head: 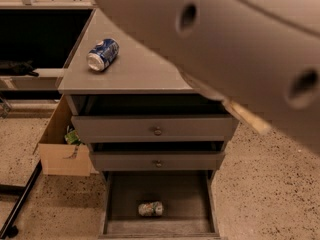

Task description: Pick 7up can from bottom drawer and place on counter

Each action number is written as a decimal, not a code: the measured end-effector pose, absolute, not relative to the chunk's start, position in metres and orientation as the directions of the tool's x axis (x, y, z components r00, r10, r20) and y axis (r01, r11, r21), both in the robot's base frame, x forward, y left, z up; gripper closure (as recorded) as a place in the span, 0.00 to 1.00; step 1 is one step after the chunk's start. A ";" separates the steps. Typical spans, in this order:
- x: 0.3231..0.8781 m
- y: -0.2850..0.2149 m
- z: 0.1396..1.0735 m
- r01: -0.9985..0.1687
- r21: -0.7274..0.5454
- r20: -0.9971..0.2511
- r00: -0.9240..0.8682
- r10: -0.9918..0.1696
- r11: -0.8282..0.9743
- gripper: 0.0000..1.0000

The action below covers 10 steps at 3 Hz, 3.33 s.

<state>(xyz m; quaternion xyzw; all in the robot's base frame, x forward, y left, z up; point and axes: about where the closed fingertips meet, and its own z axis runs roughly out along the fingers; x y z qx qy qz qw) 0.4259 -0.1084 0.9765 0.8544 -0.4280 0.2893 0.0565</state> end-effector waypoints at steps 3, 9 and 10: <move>0.445 -0.006 0.842 -0.669 0.039 0.306 0.715 -0.628 -0.743 0.00; 0.353 -0.067 0.564 -0.558 0.471 -0.140 0.718 -0.682 -0.684 0.00; 0.353 -0.067 0.564 -0.558 0.471 -0.140 0.718 -0.682 -0.684 0.00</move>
Offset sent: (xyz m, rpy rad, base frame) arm 0.0800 0.1014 -0.1637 0.0884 0.4694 0.1626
